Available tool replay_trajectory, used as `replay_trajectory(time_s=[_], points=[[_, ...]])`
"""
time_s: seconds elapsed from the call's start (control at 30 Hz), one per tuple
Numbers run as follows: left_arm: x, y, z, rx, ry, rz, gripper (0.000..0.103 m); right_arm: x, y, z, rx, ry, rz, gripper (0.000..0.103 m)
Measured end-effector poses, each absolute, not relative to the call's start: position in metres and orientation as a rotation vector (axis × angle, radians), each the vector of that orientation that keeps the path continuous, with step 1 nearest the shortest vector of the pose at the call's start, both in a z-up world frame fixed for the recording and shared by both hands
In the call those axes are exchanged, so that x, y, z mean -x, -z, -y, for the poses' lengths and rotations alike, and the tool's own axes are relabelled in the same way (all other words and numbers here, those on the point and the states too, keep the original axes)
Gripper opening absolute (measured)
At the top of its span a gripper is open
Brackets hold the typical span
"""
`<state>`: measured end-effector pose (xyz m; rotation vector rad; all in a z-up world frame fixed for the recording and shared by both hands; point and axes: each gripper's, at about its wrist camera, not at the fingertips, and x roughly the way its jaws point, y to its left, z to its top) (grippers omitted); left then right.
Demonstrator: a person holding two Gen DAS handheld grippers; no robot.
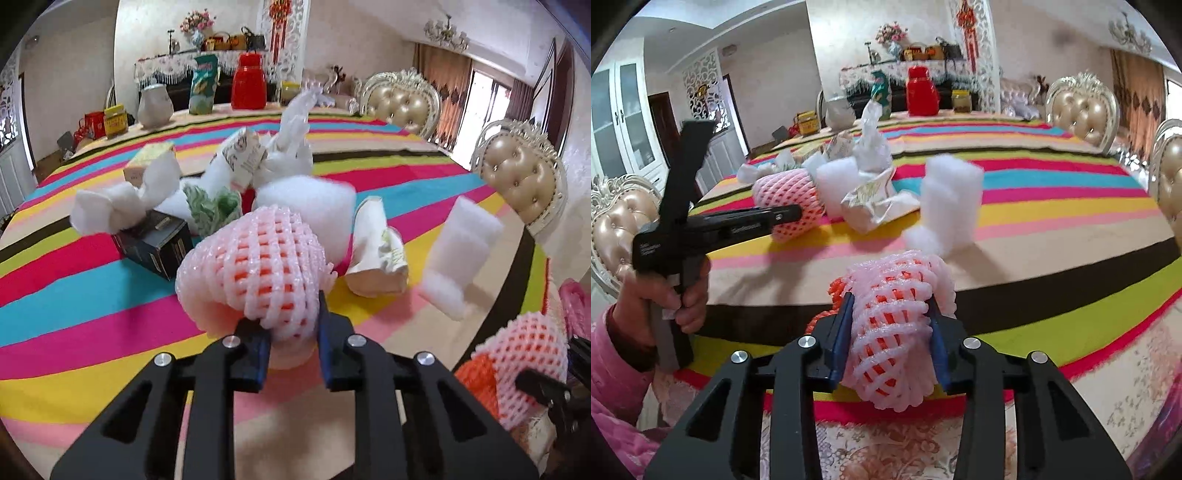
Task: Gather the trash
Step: 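Carry both pink foam nets to the pink bin and open both grippers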
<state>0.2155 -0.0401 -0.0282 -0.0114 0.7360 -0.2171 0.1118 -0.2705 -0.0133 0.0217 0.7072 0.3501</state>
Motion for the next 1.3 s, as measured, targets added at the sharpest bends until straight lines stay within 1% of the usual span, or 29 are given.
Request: replay_trajectory(time_s=[0.23, 0.53, 0.73, 0.9, 1.03, 1.3], points=[[-0.181, 0.001, 0.047, -0.013, 0.269, -0.607, 0.021, -0.103, -0.003, 0.290, -0.031, -0.271, -0.606, 0.037], [-0.156, -0.021, 0.110, -0.053, 0.454, -0.517, 0.021, -0.079, -0.019, 0.350, -0.066, -0.040, -0.494, 0.037], [-0.143, -0.030, 0.182, -0.115, 0.651, -0.499, 0.021, -0.042, -0.031, 0.408, -0.093, 0.169, -0.417, 0.037], [-0.124, -0.033, 0.251, -0.151, 0.831, -0.483, 0.021, -0.008, -0.033, 0.457, -0.113, 0.329, -0.404, 0.037], [-0.110, -0.028, 0.305, -0.175, 0.952, -0.471, 0.021, 0.022, -0.031, 0.491, -0.124, 0.447, -0.395, 0.038], [-0.093, -0.014, 0.407, -0.189, 1.150, -0.522, 0.021, 0.067, -0.018, 0.553, -0.174, 0.621, -0.394, 0.039]])
